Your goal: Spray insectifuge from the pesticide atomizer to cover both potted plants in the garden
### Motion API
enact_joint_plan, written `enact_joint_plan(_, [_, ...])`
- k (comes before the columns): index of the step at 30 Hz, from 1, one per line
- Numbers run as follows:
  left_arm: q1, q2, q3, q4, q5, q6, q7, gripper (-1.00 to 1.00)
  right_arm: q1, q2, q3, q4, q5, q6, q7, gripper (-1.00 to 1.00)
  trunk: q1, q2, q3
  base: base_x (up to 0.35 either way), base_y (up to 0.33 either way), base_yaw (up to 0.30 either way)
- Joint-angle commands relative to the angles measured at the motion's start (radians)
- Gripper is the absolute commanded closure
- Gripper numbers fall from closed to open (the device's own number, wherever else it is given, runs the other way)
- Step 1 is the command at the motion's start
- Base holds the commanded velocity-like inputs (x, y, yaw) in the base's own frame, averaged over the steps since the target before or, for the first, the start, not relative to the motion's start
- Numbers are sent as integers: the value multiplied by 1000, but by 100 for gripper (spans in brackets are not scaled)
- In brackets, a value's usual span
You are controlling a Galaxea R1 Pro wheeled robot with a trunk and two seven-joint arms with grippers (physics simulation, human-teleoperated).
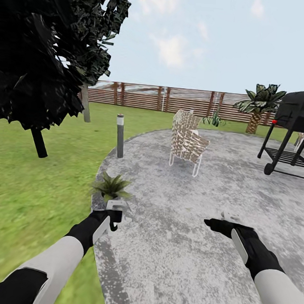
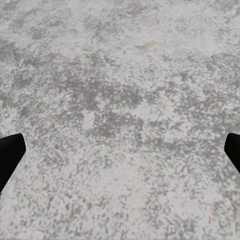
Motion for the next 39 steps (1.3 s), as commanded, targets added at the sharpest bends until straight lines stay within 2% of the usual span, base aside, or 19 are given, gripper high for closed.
enact_joint_plan(1, [-1, 0, -7, -1, 10, 5, 9, 100, 0, 0, -1, -1, -3, 5, 3, -100, 0, 0, -1, 271, -213, 250])
enact_joint_plan(12, [-1, 0, -7, -1, 11, 5, 9, 100, 0, -1, -1, -1, -3, 5, 3, -100, 0, 0, -1, 271, -213, 218])
enact_joint_plan(39, [-1, 0, -7, -1, 11, 5, 9, 100, 0, -2, -1, -2, -3, 5, 3, -100, 0, 0, -1, 251, -225, 4])
